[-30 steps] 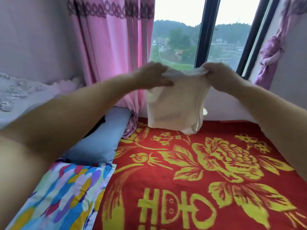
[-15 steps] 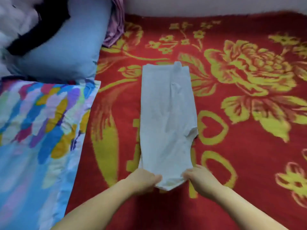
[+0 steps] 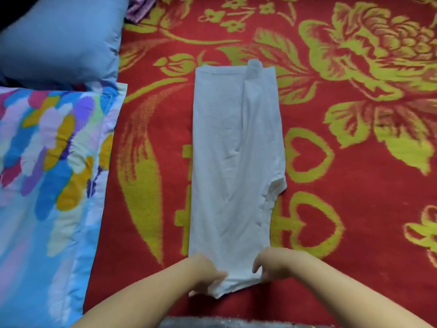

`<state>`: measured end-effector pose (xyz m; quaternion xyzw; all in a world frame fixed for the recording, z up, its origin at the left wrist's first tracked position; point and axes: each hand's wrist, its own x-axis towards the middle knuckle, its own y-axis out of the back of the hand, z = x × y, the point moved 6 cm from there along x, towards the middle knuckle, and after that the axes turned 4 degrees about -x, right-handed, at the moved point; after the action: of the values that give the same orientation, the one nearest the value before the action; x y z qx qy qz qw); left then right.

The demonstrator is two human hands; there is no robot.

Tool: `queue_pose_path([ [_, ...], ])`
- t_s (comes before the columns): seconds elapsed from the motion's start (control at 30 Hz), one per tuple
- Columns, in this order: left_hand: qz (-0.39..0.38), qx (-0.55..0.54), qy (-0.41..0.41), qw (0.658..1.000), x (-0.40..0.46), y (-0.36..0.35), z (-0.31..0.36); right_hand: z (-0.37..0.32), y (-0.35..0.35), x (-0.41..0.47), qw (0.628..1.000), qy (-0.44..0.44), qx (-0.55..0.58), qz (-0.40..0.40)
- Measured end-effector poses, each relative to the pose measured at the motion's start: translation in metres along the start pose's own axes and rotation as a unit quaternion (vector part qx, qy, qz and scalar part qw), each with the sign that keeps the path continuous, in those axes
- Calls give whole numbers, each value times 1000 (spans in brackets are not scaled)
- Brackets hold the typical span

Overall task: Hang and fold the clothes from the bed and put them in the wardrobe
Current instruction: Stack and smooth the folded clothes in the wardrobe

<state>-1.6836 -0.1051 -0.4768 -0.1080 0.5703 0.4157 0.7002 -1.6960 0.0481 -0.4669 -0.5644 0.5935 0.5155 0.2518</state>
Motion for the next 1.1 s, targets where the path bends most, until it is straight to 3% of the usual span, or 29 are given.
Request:
queue_pose_path([
  [0.03, 9, -11, 7, 1000, -1, 12, -1, 8, 13, 0, 998, -3, 54, 12],
  [0.1, 77, -63, 23, 995, 1, 54, -6, 44, 54, -3, 967, -42, 214, 130],
  [0.2, 267, -143, 35, 952, 11, 137, -13, 125, 119, -22, 849, -149, 338, 377],
  [0.27, 385, -183, 58, 903, 24, 185, -14, 164, 153, -26, 800, -180, 345, 457],
  [0.37, 500, -208, 117, 833, 48, 239, -9, 188, 208, -13, 784, -153, 325, 506],
  [0.43, 509, -239, 158, 812, 72, 257, -12, 196, 245, 0, 778, -129, 313, 529],
  [0.53, 501, -230, 214, 806, 91, 259, -16, 208, 292, 26, 783, -124, 306, 527],
  [0.57, 525, -230, 228, 787, 90, 261, -22, 214, 307, 38, 786, -128, 310, 520],
  [0.7, 575, -300, 196, 736, 94, 258, -35, 234, 359, 66, 763, -172, 309, 541],
  [0.83, 654, -255, 133, 700, 101, 249, -26, 248, 397, 87, 745, -218, 311, 549],
  [0.93, 748, -201, 89, 626, 108, 243, -21, 261, 415, 97, 733, -213, 327, 557],
  [1.03, 802, -171, 68, 569, 108, 239, -23, 269, 421, 86, 669, -209, 325, 635],
  [1.1, 797, -159, 51, 580, 113, 237, -17, 280, 408, 78, 643, -249, 307, 656],
])
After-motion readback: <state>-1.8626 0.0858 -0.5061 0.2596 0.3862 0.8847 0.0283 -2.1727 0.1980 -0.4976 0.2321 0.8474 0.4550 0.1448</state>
